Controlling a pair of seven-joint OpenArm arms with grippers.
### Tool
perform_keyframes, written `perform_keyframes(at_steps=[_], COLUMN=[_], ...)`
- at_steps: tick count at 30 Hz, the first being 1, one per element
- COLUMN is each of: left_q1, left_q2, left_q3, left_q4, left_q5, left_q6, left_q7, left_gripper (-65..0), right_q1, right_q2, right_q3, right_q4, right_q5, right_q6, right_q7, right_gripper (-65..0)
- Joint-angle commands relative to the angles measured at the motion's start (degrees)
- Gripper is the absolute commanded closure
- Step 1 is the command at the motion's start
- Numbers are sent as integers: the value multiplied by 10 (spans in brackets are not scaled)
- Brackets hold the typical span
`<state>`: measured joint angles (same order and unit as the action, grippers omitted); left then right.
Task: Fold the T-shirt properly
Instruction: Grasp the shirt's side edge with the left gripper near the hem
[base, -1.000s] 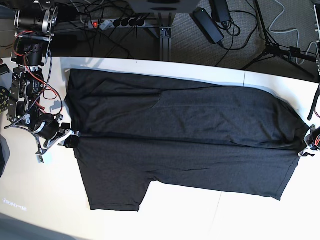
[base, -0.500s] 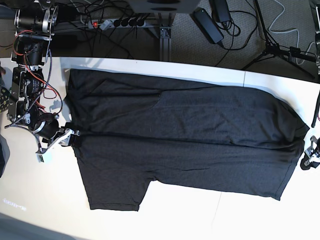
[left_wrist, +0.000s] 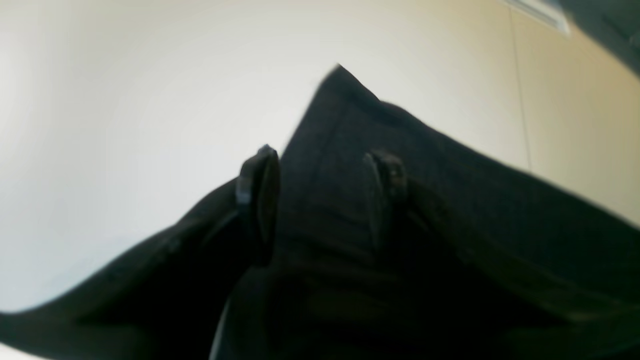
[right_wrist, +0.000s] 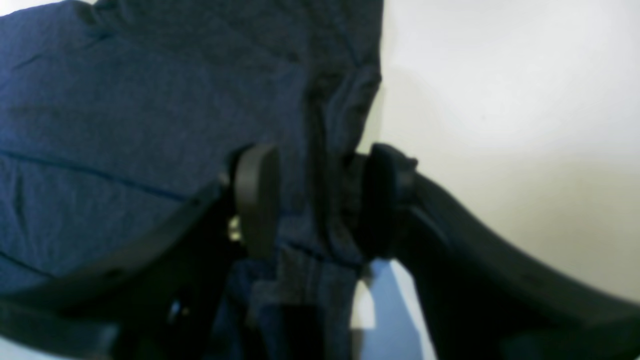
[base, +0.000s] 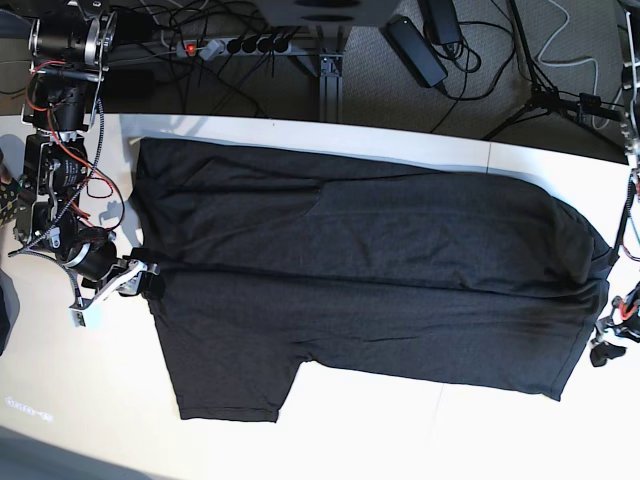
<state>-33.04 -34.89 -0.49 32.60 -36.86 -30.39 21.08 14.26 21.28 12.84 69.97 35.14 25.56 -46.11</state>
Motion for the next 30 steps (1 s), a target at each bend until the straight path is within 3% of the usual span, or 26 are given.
perform_keyframes(at_steps=[1, 8, 14, 16, 18, 19, 22, 30], left_q1=[-17, -37, -52, -52, -52, -52, -43, 56], left_q2=[-8, 6, 2, -2, -7, -9, -10, -10], left_q3=[6, 27, 27, 27, 27, 27, 27, 27], left_q4=[3, -48, -76, -68, -53, -43, -3, 36], left_q5=[1, 67, 70, 70, 71, 71, 69, 69], left_q6=[19, 60, 62, 60, 50, 42, 1, -7], left_q7=[-22, -68, -65, -65, -58, -49, -30, -10], left_gripper=[-305, -305, -305, -300, -236, -171, 0, 0], right_q1=[14, 14, 14, 14, 14, 15, 14, 14], right_q2=[11, 26, 36, 36, 36, 36, 36, 3], right_q3=[5, 5, 9, 15, 22, 26, 30, -9], right_q4=[11, 11, 23, 38, 56, 65, 94, 108], right_q5=[9, 9, 26, 26, 28, 28, 29, 56], right_q6=[38, 38, 38, 38, 38, 38, 38, 38], right_q7=[12, -9, -8, -8, -8, -7, -4, -43], right_gripper=[-295, -295, -289, -212, -45, 0, 0, 0])
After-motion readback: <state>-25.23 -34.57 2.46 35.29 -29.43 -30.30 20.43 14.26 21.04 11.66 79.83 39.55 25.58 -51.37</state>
